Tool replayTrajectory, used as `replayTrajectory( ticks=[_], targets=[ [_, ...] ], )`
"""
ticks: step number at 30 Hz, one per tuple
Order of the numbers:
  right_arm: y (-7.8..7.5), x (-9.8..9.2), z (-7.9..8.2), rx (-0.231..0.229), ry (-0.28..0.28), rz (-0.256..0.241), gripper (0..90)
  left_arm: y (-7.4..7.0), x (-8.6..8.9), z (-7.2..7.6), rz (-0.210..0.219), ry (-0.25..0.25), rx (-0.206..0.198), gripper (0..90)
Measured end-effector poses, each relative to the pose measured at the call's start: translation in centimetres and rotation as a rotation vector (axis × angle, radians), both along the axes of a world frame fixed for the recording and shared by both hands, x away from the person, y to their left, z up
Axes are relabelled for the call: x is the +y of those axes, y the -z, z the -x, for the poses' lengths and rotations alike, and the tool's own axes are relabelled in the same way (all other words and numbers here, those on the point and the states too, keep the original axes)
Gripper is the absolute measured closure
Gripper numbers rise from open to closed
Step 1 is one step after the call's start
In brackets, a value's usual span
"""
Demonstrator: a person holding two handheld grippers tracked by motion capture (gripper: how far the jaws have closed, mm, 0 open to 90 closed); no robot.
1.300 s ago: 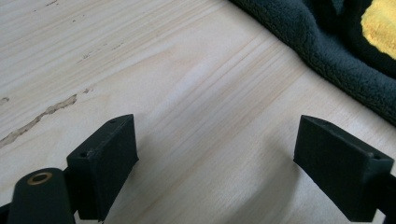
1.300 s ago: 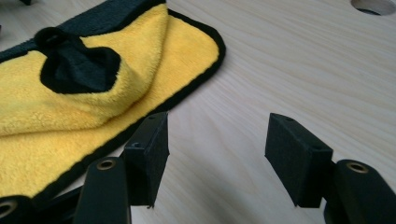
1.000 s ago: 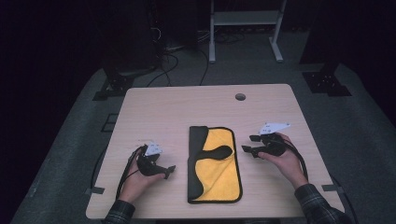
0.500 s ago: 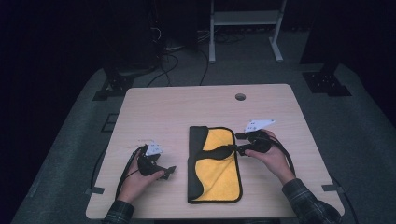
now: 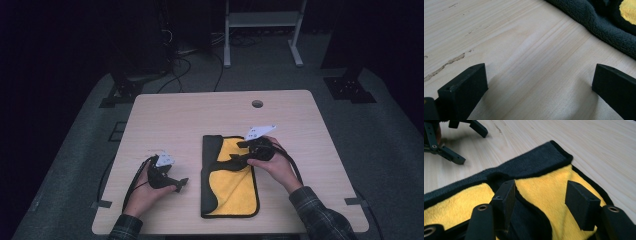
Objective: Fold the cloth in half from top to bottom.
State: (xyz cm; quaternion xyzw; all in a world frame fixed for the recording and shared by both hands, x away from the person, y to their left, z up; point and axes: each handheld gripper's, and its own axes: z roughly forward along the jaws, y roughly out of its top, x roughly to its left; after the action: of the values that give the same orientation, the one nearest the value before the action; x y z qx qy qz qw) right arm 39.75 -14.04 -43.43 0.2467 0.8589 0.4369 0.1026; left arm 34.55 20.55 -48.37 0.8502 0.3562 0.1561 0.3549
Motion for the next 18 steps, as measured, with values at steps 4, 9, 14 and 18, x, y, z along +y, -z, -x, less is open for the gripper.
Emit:
replayTrajectory(
  ticks=[4,9,14,18],
  targets=[
    [0.1,1.3,-0.1,0.003,-0.020,0.003,40.6,0.0,0.0,0.0,0.000,0.000,0.000,0.0],
    [0.5,2.7,-0.3,0.009,-0.051,0.026,43.0,0.0,0.0,0.0,0.000,0.000,0.000,0.0],
    [1.5,4.2,-0.3,0.015,-0.085,0.071,46.6,0.0,0.0,0.0,0.000,0.000,0.000,0.0],
    [2.2,5.3,-0.4,0.016,-0.096,0.104,51.6,0.0,0.0,0.0,-0.004,0.002,0.001,0.0]
  ],
)
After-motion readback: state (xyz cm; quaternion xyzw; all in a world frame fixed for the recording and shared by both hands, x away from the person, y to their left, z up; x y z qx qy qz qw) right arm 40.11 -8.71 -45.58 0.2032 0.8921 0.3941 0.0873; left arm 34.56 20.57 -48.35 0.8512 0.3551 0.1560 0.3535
